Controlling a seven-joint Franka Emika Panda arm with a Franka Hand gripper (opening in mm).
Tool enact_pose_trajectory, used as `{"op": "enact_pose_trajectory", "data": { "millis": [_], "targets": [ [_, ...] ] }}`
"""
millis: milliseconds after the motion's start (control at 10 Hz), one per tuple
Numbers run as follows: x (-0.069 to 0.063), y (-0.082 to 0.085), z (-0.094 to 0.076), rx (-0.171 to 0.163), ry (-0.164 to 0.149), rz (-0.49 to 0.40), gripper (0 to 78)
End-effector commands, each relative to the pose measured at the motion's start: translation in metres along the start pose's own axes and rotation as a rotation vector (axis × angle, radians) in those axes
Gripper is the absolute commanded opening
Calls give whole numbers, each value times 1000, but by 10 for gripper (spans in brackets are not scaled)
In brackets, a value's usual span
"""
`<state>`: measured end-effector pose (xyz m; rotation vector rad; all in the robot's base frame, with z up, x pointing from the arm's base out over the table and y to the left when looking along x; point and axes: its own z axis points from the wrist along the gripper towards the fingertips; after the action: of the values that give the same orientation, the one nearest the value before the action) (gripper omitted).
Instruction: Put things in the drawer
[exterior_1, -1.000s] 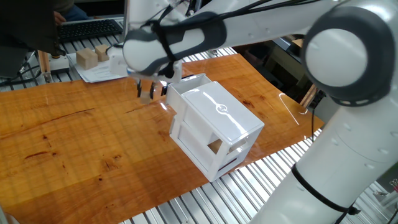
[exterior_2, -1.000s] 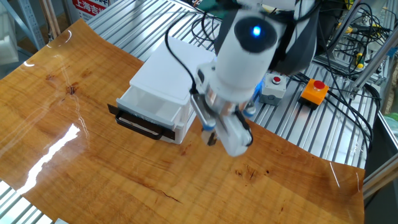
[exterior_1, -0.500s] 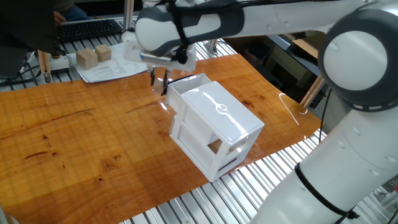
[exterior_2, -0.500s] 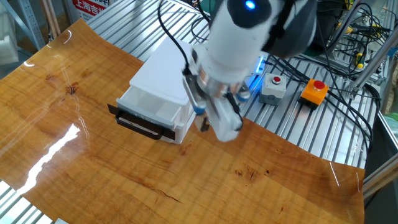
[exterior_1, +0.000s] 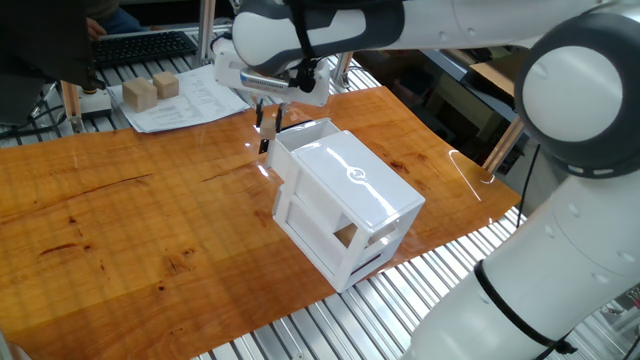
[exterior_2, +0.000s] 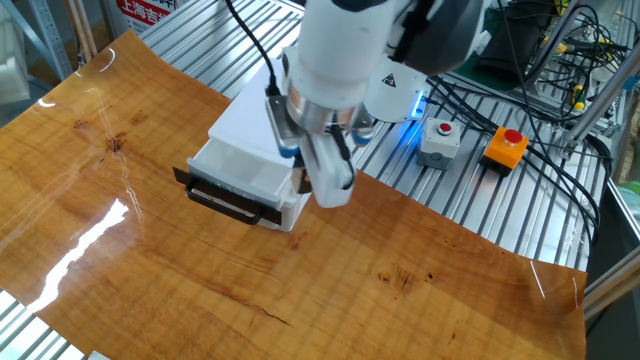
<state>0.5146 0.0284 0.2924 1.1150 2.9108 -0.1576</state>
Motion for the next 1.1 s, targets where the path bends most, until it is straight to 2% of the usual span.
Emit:
{"op": "enact_pose_trajectory", "data": {
  "millis": [100, 400, 700, 800, 1100],
  "targets": [
    [-18, -6, 3, 19, -22, 28, 12],
    [-36, -19, 5, 14, -17, 27, 12],
    [-40, -21, 7, 23, -25, 69, 12],
    [-46, -24, 10, 32, -36, 111, 12],
    [-56, -28, 16, 36, -42, 170, 12]
  ]
}}
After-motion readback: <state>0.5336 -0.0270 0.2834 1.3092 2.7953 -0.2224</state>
